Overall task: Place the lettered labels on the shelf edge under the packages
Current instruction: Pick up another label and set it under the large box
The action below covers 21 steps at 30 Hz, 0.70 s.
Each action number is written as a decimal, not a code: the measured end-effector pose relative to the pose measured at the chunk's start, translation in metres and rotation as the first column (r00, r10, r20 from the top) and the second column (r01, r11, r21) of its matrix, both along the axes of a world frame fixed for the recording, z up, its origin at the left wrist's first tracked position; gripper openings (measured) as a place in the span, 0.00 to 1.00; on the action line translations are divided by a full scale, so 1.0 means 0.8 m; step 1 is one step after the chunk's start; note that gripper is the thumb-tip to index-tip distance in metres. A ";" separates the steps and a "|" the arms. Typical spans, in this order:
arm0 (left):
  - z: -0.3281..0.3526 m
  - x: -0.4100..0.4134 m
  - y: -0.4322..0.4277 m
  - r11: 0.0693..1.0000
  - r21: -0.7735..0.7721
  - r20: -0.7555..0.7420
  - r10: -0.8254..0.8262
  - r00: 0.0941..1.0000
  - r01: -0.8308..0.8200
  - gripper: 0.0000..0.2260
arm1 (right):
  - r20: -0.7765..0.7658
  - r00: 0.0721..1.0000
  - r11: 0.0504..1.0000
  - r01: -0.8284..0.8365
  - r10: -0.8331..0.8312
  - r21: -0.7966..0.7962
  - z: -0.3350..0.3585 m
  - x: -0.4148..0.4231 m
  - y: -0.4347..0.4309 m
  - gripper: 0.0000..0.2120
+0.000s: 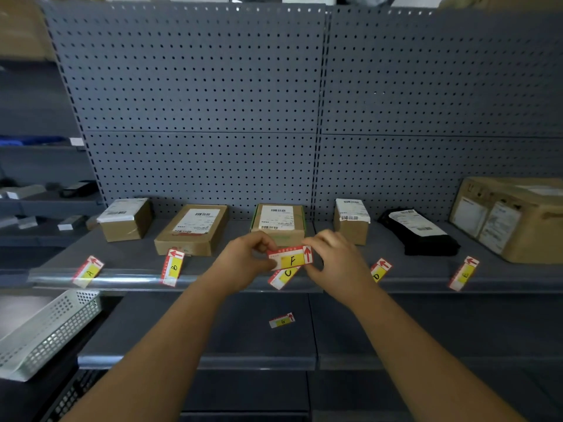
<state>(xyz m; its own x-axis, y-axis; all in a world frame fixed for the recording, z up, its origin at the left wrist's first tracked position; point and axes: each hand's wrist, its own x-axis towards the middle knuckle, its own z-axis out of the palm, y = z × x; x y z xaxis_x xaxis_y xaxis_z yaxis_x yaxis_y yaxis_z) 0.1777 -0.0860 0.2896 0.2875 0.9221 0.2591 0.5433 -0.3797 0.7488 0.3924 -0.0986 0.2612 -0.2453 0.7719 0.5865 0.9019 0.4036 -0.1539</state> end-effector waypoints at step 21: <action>-0.029 0.076 -0.196 0.864 0.486 -0.265 0.000 0.964 0.133 0.16 | -0.105 0.987 0.991 0.111 -0.119 -0.080 0.001 0.070 -0.252 0.20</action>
<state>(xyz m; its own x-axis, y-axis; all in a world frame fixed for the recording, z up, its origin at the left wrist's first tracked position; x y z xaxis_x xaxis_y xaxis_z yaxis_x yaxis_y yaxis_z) 0.2383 -0.2427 0.2661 0.4591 0.6660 0.5879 0.6447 -0.7051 0.2952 0.4481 -0.3004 0.2620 -0.0904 0.8332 0.5456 0.9179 0.2823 -0.2790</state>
